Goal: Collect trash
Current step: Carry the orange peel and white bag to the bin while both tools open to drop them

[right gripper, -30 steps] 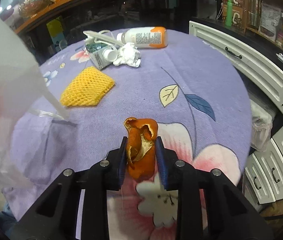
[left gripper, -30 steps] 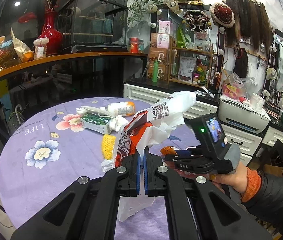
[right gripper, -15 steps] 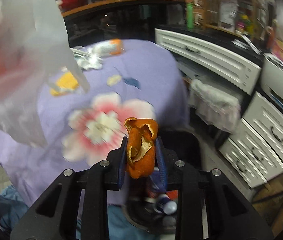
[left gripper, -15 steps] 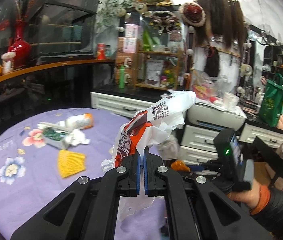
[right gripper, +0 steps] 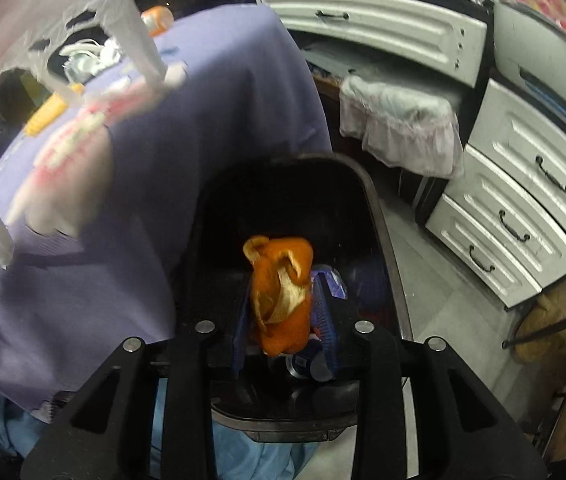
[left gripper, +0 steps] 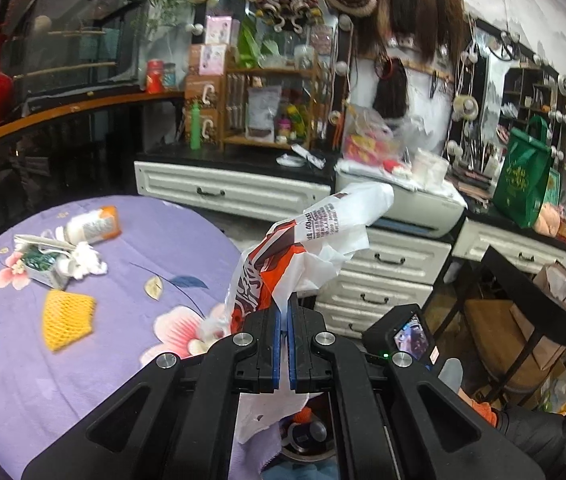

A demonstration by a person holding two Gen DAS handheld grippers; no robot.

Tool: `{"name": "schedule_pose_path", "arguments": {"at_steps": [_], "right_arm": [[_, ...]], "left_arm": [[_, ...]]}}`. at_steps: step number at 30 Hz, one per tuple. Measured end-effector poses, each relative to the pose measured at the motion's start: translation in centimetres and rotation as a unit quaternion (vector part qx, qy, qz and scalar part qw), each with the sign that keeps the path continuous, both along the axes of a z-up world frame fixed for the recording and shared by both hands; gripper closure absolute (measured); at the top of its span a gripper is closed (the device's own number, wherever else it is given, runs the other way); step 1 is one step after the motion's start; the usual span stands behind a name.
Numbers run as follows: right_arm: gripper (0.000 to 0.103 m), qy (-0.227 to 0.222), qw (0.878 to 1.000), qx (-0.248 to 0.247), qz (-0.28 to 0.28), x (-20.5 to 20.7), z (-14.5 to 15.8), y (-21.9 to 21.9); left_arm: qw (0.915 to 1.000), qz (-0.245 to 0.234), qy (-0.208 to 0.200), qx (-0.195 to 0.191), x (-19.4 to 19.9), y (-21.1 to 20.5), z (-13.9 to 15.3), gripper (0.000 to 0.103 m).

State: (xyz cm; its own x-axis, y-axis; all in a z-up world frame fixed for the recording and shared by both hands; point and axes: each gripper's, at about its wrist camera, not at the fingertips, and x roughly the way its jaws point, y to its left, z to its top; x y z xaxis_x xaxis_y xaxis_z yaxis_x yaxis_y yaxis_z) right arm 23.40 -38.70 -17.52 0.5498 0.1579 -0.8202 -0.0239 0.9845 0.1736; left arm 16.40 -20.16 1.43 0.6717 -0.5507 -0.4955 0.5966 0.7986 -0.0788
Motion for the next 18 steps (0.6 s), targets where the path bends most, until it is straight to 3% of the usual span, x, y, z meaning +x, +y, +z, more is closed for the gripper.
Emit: {"name": "schedule_pose_path", "arguments": {"at_steps": [2,18], "right_arm": [[0.035,-0.001,1.000,0.000,-0.017,-0.3,-0.9,-0.6],[0.032,-0.028,0.995,-0.021,-0.092,-7.8,1.4,-6.4]], "left_arm": [[0.9999,-0.006,0.008,0.006,0.2,-0.7,-0.7,0.100],[0.9924,-0.080,0.093,0.010,0.5,-7.3,-6.0,0.100]]}}
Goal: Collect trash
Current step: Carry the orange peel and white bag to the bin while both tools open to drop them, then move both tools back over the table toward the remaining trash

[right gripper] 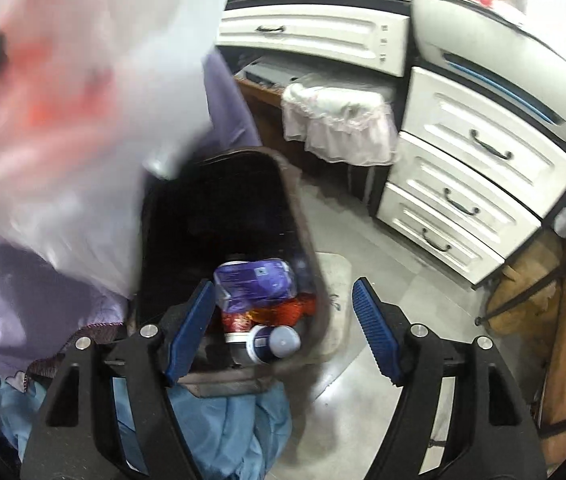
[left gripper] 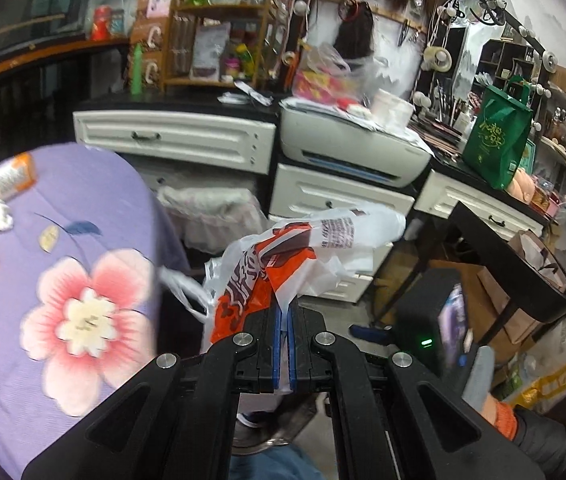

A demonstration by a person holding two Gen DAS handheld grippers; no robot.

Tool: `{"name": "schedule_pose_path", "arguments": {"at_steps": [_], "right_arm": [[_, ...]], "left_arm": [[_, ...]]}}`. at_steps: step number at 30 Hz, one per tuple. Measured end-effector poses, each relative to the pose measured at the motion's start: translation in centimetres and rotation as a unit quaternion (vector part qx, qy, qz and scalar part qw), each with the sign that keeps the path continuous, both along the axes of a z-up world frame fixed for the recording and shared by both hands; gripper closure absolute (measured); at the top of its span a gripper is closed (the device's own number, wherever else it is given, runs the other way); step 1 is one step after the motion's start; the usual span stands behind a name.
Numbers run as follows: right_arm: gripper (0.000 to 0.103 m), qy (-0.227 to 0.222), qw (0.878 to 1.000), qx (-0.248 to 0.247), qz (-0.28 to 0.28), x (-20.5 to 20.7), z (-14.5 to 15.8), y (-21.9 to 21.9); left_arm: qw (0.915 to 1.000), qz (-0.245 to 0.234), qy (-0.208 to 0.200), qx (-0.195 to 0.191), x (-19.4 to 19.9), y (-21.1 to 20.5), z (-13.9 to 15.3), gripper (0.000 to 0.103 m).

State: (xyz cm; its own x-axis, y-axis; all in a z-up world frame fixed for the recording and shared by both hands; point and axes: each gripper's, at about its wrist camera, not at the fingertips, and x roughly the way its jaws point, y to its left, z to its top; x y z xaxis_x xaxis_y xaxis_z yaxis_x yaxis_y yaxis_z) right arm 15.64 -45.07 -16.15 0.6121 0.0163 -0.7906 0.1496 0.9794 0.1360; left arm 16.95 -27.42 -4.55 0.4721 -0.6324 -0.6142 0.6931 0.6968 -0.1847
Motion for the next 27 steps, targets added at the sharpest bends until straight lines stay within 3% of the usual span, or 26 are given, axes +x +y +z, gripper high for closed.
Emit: {"name": "schedule_pose_path", "arguments": {"at_steps": [8,19,20,21,23,27], "right_arm": [[0.032,0.001,0.999,0.012,-0.037,-2.4,-0.2,-2.6],[0.030,0.005,0.999,0.010,-0.046,-2.8,-0.8,-2.5],[0.029,0.005,0.999,0.011,-0.048,-2.9,-0.8,-2.5],[0.029,0.005,0.999,0.011,-0.048,-3.0,-0.8,-2.5],[0.028,0.005,0.999,0.007,-0.050,-3.1,-0.7,-2.6],[0.028,0.006,0.998,-0.001,-0.057,-3.2,-0.6,-2.9]], "left_arm": [[0.9993,0.001,0.023,0.028,0.5,-1.9,-3.5,0.100],[0.9946,-0.001,0.050,0.091,2.3,-3.7,-8.7,0.097],[0.9936,-0.002,0.056,0.098,2.3,-3.8,-9.1,0.088],[0.9927,-0.002,0.060,0.105,2.4,-3.8,-9.5,0.060],[0.9930,0.002,0.057,0.104,2.3,-3.6,-9.8,0.023],[0.9940,0.001,0.049,0.098,1.8,-3.1,-9.4,0.022]]}}
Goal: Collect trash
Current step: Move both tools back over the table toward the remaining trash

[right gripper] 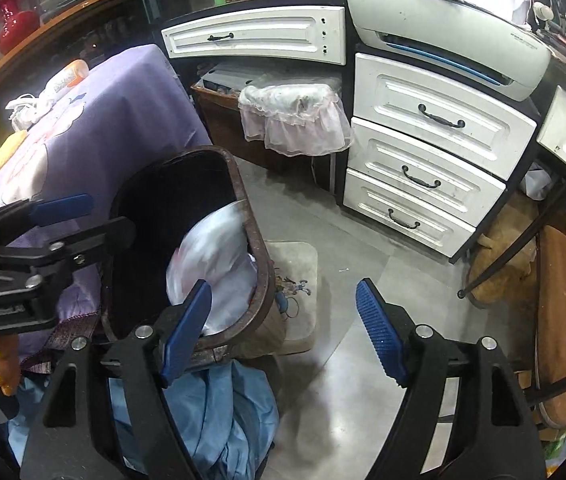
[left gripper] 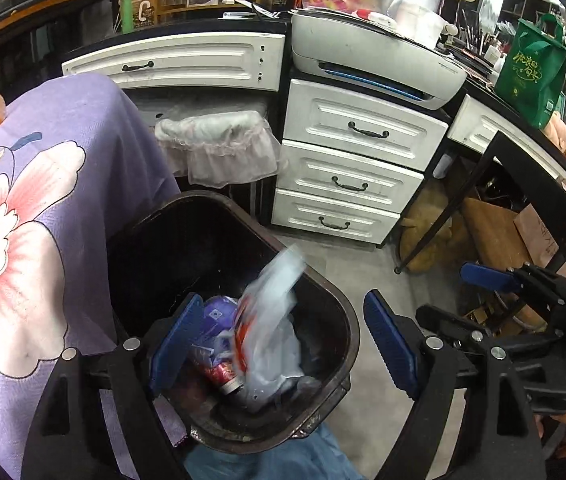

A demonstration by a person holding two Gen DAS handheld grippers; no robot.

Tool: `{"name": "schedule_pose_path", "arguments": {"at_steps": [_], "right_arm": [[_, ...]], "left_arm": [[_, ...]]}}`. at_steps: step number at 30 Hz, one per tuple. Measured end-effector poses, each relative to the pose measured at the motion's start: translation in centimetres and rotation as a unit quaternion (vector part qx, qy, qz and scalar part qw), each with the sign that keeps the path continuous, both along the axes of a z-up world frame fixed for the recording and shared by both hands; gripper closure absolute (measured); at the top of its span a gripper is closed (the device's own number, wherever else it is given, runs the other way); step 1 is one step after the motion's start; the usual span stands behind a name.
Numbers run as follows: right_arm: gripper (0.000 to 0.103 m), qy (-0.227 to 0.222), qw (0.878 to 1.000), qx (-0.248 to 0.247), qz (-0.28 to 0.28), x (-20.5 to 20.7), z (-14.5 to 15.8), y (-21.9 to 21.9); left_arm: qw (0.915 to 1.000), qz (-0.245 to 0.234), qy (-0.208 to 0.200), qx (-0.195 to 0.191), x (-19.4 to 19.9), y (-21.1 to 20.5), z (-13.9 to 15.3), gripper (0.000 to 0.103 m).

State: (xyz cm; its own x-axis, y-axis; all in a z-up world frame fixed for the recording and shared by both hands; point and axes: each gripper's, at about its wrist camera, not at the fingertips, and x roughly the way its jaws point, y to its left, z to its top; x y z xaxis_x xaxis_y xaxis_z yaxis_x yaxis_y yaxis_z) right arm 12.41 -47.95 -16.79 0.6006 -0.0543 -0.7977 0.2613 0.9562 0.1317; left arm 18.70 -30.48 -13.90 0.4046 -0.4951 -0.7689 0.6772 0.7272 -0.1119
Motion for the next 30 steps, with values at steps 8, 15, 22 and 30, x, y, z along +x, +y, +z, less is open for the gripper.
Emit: {"name": "schedule_pose_path", "arguments": {"at_steps": [8,15,22,30], "right_arm": [[0.028,-0.008,1.000,-0.007,-0.013,-0.3,0.8,-0.5],[0.024,-0.021,1.000,-0.010,0.005,0.5,2.3,1.3],[0.018,-0.048,0.998,-0.013,0.048,2.3,4.7,5.1],[0.016,-0.079,0.989,-0.007,0.128,5.9,8.0,10.8]], "left_arm": [[0.9989,-0.006,-0.045,-0.013,-1.9,1.2,2.6,0.018],[0.9963,0.009,-0.082,-0.026,-2.6,3.7,6.2,0.009],[0.9908,0.040,-0.129,-0.002,-2.2,7.7,8.4,0.006],[0.9818,0.108,-0.154,0.026,-0.2,15.4,9.9,0.006]]}}
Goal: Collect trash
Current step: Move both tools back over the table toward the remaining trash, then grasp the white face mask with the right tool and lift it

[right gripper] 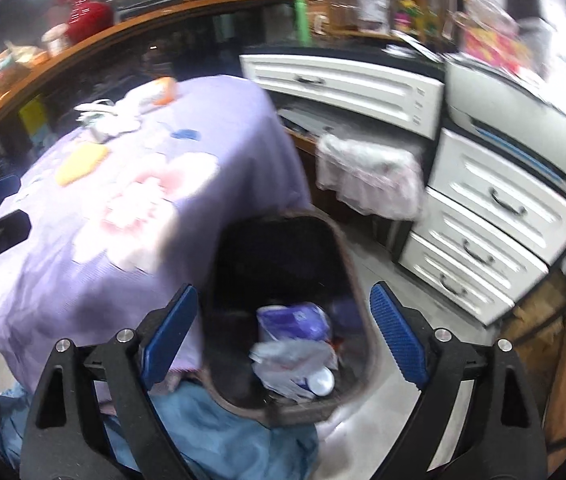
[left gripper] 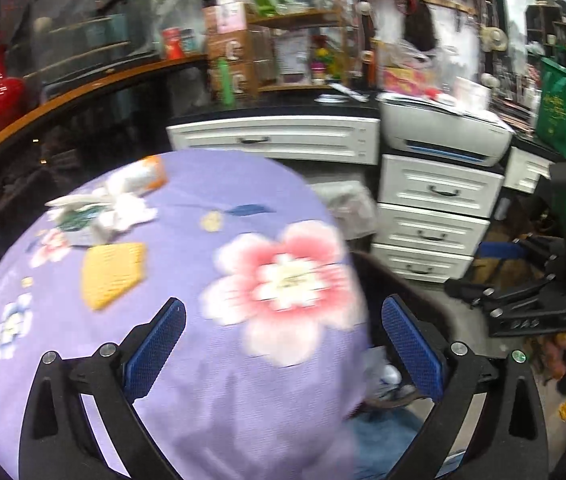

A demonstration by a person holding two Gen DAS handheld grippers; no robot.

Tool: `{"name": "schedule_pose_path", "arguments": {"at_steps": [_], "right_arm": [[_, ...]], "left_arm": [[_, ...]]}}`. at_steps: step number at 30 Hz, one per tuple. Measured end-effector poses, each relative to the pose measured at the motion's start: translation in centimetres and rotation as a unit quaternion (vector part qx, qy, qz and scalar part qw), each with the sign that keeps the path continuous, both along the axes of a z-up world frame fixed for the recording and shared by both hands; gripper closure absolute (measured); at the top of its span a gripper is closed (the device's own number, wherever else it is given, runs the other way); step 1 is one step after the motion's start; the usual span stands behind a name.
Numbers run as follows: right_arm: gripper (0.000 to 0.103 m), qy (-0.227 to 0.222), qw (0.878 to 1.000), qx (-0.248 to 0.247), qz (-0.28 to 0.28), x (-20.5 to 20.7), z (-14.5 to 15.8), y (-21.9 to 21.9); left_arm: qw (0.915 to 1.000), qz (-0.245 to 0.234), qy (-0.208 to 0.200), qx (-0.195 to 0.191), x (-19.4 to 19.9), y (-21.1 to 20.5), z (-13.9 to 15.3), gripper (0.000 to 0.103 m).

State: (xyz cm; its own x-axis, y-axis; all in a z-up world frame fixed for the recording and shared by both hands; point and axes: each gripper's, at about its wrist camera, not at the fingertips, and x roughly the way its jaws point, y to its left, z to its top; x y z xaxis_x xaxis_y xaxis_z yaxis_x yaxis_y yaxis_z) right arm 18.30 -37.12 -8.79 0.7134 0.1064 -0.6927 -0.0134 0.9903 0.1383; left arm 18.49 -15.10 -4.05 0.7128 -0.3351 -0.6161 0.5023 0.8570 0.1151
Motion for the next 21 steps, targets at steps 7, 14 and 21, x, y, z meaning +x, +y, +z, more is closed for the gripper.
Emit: {"name": "schedule_pose_path", "arguments": {"at_steps": [7,14,21], "right_arm": [[0.016,-0.018,0.997,0.013,0.077,4.0,2.8,6.4],[0.016,-0.038,0.987,0.003,0.158,9.6,5.9,14.5],[0.016,-0.048,0.977,-0.016,0.206,15.7,7.8,21.2]], "left_arm": [[0.9971,0.075,-0.005,0.011,2.4,7.4,0.7,0.006],[0.9918,0.127,-0.014,0.009,4.7,13.5,1.6,0.006],[0.9892,0.146,-0.007,0.011,7.5,17.5,1.6,0.006]]}}
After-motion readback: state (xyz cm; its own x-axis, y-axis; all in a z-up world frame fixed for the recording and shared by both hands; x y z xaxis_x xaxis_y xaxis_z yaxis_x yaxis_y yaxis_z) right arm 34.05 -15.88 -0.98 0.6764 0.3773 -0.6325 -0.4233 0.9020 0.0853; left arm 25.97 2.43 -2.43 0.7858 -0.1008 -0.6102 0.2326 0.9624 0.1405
